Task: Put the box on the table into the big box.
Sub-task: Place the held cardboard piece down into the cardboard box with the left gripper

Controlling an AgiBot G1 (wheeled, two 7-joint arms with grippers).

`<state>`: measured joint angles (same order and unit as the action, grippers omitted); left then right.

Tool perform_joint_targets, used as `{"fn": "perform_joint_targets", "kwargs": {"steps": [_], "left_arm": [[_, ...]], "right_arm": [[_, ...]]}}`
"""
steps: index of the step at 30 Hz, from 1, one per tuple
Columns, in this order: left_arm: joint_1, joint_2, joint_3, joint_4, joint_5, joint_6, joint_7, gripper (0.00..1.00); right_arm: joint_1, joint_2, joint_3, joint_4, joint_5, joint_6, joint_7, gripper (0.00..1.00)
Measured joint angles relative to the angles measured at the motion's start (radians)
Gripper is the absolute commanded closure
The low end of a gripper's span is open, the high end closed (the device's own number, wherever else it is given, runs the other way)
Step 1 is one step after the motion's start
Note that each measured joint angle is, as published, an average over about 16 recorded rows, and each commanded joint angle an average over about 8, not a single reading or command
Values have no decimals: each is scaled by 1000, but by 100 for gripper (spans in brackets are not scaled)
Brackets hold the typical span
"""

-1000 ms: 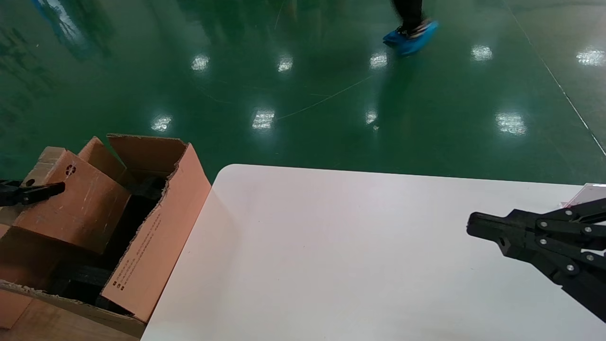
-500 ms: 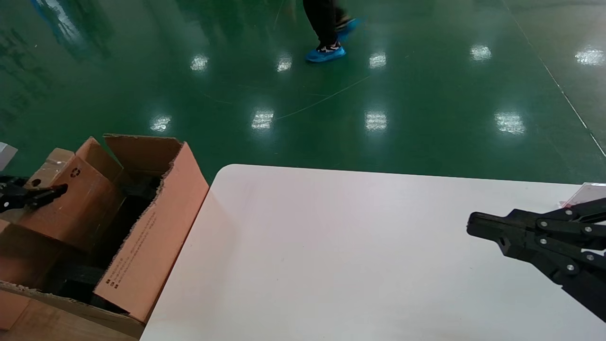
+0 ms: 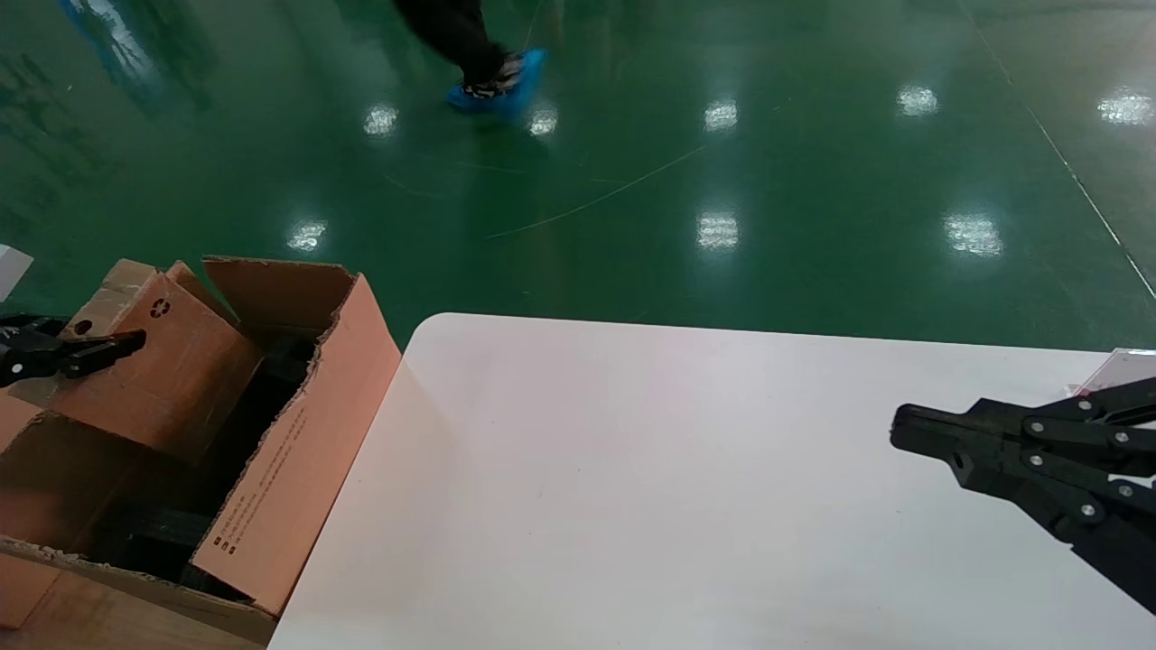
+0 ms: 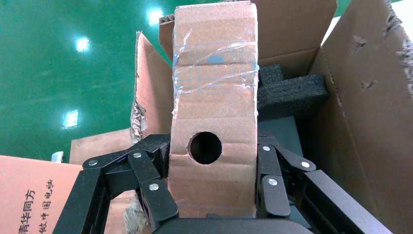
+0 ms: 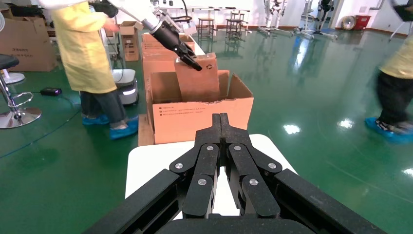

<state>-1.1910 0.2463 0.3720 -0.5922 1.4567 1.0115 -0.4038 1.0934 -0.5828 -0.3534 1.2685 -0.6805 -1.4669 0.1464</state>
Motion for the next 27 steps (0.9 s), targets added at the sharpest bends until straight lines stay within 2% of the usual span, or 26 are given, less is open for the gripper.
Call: {"fn": "perform_joint_targets", "kwargs": {"steps": [3,4,11,12,27], "left_arm": [[38,-21,4,-57,-7,-13,-57,100],[52,-28,5,-75,-9,-19,-76,100],[158,-68,16,-191,-33,-95,-203,100],[174,-73,18,-206,-37,-110,-220,100],[399,-128,65,-369,-93,-341,-414,100]], "right_arm": [[0,0,0,0,0,0,0,100],[0,0,0,0,0,0,0,93],[0,0,0,0,0,0,0,6],[0,0,0,0,0,0,0,0],[0,0,0,0,0,0,0,0]]}}
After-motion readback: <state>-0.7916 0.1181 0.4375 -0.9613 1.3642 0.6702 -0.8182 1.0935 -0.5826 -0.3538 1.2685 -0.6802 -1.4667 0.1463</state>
